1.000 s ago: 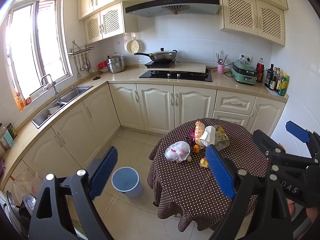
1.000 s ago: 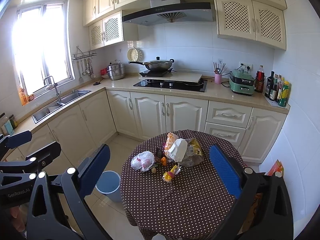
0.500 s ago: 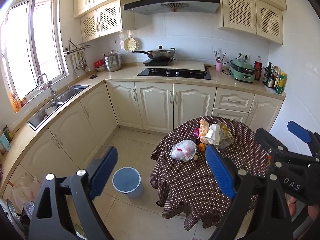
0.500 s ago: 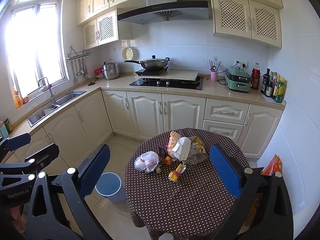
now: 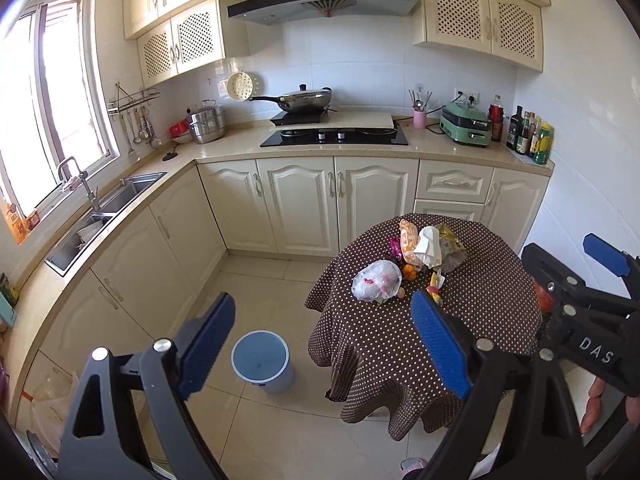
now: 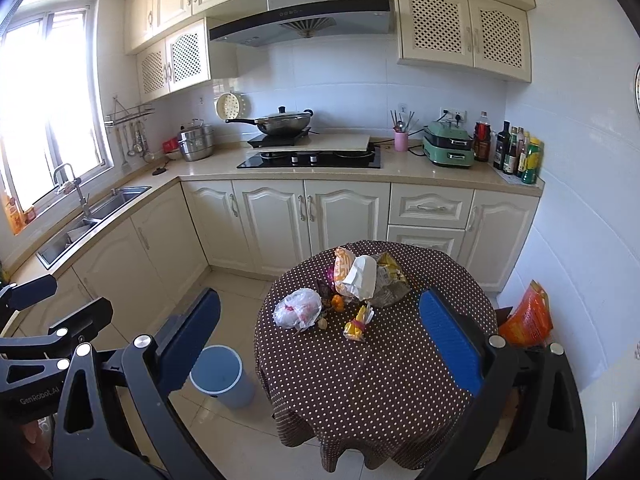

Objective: Collect trash
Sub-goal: 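Move both tools toward the polka-dot table with the trash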

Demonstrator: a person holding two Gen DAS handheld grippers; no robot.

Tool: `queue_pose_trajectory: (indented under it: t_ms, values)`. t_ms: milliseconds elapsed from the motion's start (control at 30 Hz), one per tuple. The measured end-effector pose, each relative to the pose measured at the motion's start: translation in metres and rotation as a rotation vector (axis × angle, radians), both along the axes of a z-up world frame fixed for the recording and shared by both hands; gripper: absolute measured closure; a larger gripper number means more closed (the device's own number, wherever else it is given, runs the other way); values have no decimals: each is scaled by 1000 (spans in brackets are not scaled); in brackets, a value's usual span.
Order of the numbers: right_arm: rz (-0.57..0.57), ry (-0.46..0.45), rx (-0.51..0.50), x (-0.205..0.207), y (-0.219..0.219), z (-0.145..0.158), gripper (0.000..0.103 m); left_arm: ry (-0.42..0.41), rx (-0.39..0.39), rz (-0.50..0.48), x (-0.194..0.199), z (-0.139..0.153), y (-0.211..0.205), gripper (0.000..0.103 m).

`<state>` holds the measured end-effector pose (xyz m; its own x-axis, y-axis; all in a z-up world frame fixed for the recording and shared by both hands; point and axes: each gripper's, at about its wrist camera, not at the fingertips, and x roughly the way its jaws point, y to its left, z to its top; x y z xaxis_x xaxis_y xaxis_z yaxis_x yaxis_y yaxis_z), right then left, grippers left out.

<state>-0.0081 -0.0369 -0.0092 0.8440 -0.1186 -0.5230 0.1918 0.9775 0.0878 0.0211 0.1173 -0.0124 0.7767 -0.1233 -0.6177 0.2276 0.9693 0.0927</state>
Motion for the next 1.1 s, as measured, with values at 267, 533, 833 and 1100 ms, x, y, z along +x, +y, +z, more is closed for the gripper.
queue_pose_trajectory:
  t_ms: [267,533,833,1100]
  values:
    - [-13,11,-7,-6,33,3,7,10,-4,-21,-9,0,34,15]
    - [-20,9,-27,-10,51,6,7,22,-16,-14,-12,-1,54,15]
    - [-40,40,-33,-8,49,-8,7,58,-11,-8,-5,-11,55,15]
    - [-41,56,-18,8,30,-16,7,74,9,-11,12,-17,30,15]
